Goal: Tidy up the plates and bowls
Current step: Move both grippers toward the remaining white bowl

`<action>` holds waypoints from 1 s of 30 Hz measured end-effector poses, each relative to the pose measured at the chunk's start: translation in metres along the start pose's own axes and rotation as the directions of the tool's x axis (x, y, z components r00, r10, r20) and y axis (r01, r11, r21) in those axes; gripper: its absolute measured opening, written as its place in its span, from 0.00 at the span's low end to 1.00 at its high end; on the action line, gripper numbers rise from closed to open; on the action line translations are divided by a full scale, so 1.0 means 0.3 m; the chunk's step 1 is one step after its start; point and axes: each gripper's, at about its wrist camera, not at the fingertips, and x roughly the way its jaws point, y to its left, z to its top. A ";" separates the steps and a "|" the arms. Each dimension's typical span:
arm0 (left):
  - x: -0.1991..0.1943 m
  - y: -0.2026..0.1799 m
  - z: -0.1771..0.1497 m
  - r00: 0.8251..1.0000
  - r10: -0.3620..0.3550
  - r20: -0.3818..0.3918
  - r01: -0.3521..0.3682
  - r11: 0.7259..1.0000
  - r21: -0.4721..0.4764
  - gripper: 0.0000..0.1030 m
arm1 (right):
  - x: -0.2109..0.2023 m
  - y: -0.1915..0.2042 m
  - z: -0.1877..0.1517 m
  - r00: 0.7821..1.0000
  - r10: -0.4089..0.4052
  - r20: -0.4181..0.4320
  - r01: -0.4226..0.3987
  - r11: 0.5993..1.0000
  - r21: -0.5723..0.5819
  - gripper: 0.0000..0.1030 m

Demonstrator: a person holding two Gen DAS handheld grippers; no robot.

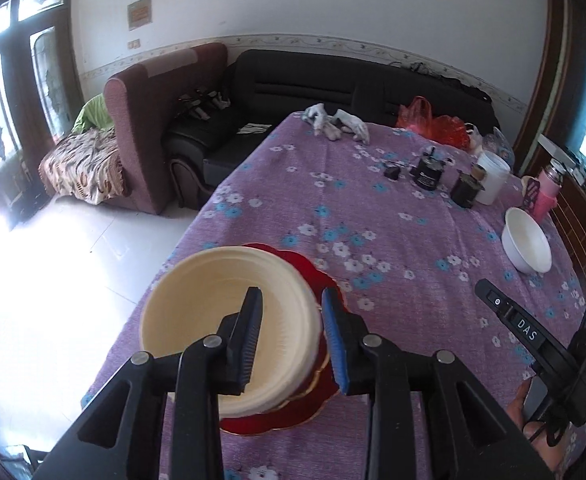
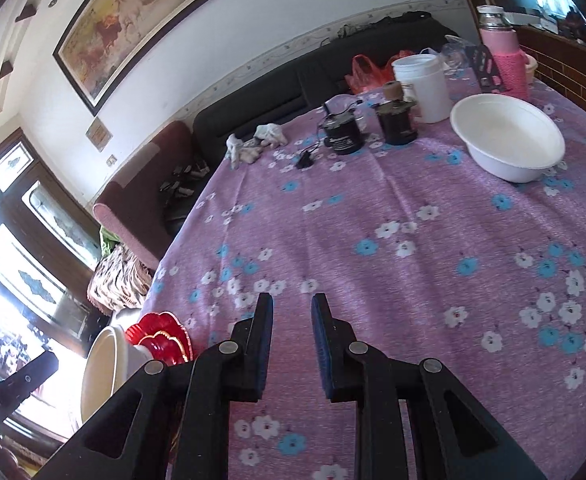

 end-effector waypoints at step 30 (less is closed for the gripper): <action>0.297 -0.537 -0.105 0.967 -0.094 -0.236 0.141 0.971 0.191 0.45 | -0.231 -0.595 0.108 0.975 -0.219 0.044 0.208 0.961 0.181 0.21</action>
